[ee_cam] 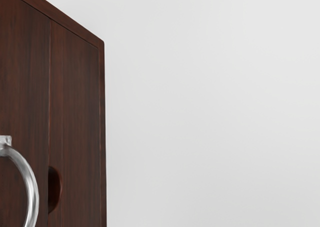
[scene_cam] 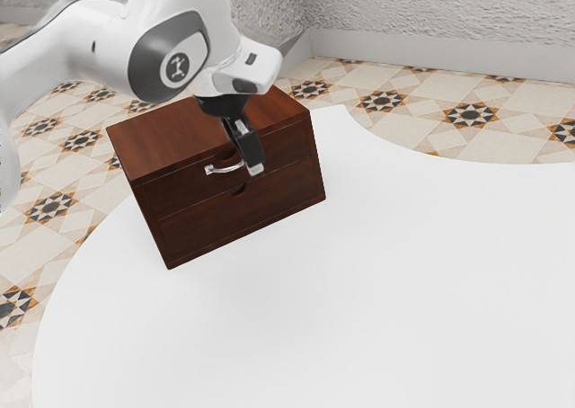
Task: Pull the drawer handle with one arm to open the drawer
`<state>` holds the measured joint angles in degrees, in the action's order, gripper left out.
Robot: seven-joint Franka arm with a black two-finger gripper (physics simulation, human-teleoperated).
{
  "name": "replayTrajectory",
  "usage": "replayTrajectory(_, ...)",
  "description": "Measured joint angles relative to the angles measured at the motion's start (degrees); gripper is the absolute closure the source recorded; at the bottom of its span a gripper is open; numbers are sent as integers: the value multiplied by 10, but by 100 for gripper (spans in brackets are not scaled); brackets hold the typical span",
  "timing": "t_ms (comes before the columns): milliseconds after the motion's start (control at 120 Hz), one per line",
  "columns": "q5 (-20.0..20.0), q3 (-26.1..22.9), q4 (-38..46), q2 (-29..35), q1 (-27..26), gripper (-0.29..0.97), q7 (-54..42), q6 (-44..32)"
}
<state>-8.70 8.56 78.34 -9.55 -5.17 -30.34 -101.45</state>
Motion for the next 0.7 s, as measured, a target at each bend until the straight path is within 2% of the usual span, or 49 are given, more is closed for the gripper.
replayTrajectory(467,-16,10,0,-41,23,0,-35,-55)
replayTrajectory(700,-15,10,-1,-56,34,7,-43,-80)
